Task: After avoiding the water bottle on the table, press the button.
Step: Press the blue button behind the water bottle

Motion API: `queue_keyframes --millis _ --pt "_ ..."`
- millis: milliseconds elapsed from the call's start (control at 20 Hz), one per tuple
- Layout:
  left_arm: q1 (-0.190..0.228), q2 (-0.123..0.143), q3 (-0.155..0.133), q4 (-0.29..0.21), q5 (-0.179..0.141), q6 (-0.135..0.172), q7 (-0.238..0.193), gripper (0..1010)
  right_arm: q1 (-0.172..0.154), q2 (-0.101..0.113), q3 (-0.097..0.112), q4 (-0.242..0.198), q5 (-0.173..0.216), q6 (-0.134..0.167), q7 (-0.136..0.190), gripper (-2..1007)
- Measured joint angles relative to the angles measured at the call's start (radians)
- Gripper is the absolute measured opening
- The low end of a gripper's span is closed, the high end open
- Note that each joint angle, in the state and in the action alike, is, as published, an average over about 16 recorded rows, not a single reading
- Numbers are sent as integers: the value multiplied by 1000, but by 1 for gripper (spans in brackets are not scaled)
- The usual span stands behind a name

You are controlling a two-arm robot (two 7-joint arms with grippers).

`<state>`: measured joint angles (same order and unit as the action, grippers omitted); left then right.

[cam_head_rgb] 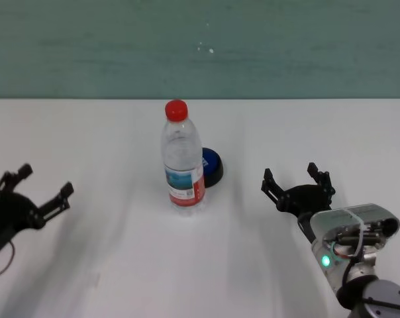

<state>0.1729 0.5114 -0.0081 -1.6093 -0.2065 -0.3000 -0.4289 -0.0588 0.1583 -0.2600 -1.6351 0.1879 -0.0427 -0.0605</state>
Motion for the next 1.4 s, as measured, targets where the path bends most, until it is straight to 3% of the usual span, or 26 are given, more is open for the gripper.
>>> queue_keyframes --millis 300,800,1100,1400 --pt "-93 -8 25 88 -15 -5 -21 1000 0 0 0 0 0 0 0 1004" --pt "-278 -32 104 267 -19 -26 -66 1000 0 0 0 0 0 0 0 1004" --pt "-388 -59 161 381 -12 -46 -87 1000 0 0 0 0 0 0 0 1004" --pt "-471 -96 214 464 13 -62 -84 1000 0 0 0 0 0 0 0 1004"
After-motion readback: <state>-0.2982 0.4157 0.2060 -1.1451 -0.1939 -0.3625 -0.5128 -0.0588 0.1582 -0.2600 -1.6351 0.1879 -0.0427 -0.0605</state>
